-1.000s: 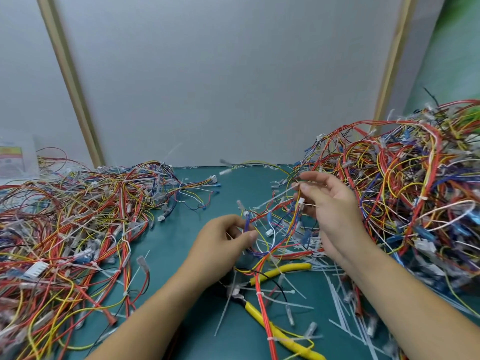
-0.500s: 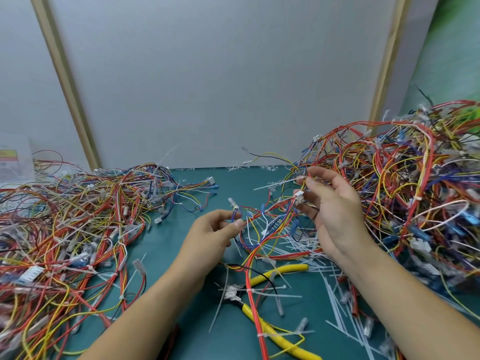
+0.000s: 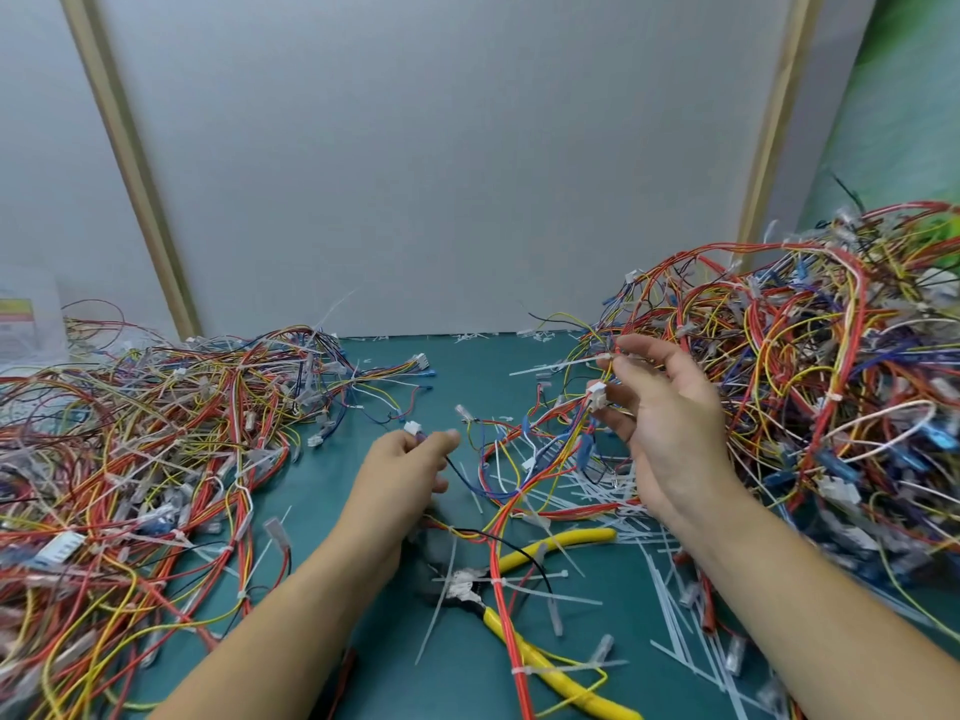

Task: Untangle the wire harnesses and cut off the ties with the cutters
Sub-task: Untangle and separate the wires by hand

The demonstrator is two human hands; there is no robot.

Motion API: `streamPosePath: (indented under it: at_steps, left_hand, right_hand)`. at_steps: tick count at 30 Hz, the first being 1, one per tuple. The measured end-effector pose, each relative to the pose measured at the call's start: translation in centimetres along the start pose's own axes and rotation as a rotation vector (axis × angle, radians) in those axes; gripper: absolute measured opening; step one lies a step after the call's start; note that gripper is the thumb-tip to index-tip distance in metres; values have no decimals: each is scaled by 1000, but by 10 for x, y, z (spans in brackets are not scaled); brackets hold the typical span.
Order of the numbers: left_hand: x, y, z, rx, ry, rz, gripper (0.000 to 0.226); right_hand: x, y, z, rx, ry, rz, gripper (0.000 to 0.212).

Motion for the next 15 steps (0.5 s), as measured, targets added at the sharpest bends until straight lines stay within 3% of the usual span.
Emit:
streamPosePath:
  at_steps: [2, 4, 5, 7, 9, 11, 15]
  left_hand:
    - [-10, 7, 3, 91, 163, -159, 35]
    - [-12, 33, 21, 444, 312, -354, 39]
    - [-5, 47, 34, 625, 284, -425, 42]
    - [18, 58, 52, 814, 101, -637, 53]
    - [37, 53, 56, 836, -56, -936, 61]
    - [42, 46, 51, 780, -123, -1096, 51]
    - [33, 46, 45, 754, -110, -919, 17]
  right_hand:
    - [2, -1, 2, 3, -12, -6, 19]
    - [5, -3, 3, -2, -31, -35, 20]
    - [7, -3, 4, -4, -46, -59, 20]
    - [13, -5, 6, -8, -92, -127, 21]
    - [20, -7, 8, -13, -160, -214, 22]
    - [26, -9, 9, -19, -226, -271, 23]
    - [29, -11, 8, -20, -267, -243, 21]
Point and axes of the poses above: each hand's wrist, its own z-axis away from the middle knuckle, its own x-axis out of the palm, y = z × x, the point moved 6 cm from there along -z, towards the middle knuckle, and after that the axes turned 6 degrees about -y, right-handed, at the moved point
